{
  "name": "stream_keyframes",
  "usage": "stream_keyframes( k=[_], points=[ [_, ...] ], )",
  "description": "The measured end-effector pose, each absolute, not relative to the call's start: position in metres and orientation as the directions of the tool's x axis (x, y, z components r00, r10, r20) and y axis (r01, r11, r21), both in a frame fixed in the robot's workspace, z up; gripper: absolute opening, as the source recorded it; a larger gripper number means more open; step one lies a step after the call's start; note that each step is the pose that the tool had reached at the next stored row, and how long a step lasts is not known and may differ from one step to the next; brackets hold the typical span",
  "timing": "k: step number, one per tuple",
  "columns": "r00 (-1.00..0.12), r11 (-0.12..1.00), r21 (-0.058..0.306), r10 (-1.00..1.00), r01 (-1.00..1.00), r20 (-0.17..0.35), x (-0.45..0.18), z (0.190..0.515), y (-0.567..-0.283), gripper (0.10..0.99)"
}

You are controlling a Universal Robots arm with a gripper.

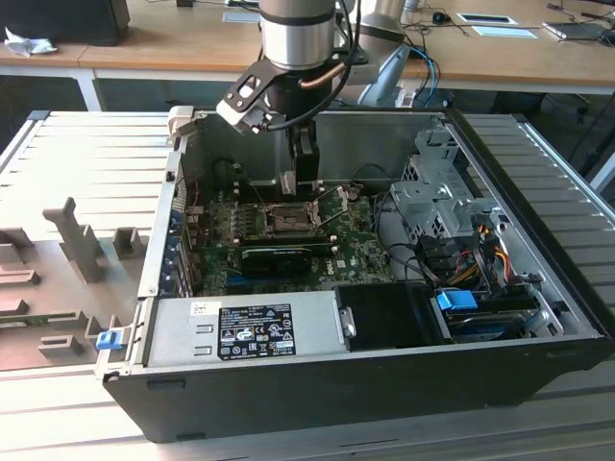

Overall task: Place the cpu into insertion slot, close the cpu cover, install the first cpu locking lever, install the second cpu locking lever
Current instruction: 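Place the cpu into insertion slot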

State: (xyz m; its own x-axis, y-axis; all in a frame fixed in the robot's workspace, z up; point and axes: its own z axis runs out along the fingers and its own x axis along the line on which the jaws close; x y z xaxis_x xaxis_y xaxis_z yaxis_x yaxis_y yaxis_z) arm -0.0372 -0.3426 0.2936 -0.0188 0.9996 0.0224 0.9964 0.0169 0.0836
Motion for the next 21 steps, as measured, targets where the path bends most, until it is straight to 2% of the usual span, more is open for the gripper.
stream_keyframes(
  k=[12, 21],
  points=[
    [-0.019, 0.017, 0.084, 1.0, 0.996, 0.022, -0.038, 0.266, -0.341, 0.529],
    [-0.003, 0.001, 0.084, 1.0, 0.997, 0.022, -0.046, 0.247, -0.325, 0.529]
  ],
)
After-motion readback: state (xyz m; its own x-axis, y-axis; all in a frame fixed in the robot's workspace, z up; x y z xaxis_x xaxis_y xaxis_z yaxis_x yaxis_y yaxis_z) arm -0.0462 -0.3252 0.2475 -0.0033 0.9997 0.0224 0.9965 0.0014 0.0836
